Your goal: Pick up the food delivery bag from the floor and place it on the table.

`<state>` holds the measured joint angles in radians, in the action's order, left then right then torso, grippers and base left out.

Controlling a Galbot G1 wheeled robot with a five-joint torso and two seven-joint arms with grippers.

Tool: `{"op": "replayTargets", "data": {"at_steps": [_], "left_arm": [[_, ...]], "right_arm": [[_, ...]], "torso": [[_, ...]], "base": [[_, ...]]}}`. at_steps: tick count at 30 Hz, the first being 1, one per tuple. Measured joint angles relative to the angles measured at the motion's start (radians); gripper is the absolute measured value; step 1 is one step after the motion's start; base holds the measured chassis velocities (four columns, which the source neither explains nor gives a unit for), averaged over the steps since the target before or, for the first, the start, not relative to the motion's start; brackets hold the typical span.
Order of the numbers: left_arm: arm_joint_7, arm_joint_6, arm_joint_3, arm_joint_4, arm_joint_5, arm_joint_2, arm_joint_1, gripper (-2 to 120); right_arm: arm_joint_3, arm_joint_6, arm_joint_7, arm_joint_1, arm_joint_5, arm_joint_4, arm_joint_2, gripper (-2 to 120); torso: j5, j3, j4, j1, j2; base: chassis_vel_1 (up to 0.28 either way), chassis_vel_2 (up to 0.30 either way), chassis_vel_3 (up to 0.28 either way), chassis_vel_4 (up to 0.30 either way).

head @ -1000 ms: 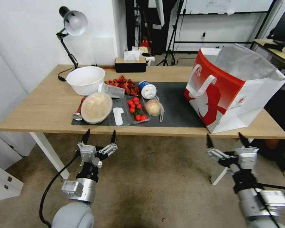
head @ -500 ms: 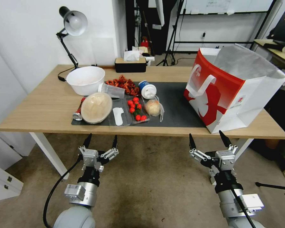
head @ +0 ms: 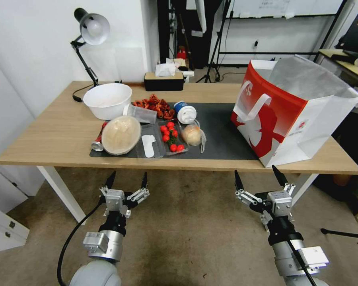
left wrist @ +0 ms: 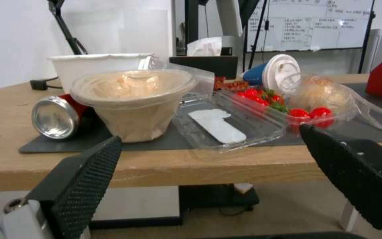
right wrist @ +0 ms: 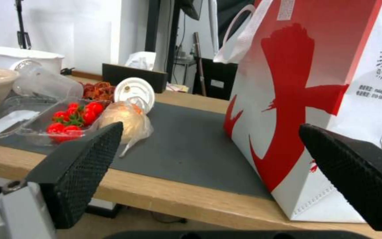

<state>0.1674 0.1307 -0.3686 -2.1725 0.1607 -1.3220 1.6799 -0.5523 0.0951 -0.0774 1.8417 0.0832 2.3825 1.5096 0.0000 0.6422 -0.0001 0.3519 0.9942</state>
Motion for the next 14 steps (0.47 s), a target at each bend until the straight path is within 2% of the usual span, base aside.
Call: {"op": "replayTargets", "data": {"at_steps": [14], "left_arm": [[0.012,0.002,0.009,-0.021,0.045,-0.004,-0.002,100]], "right_arm": [[0.004,0.005,-0.016,0.007,0.008,0.002,-0.002,100]], "torso": [[0.0,0.0,0.0,0.0,0.0]], "base": [[0.0,0.0,0.0,0.0]]}}
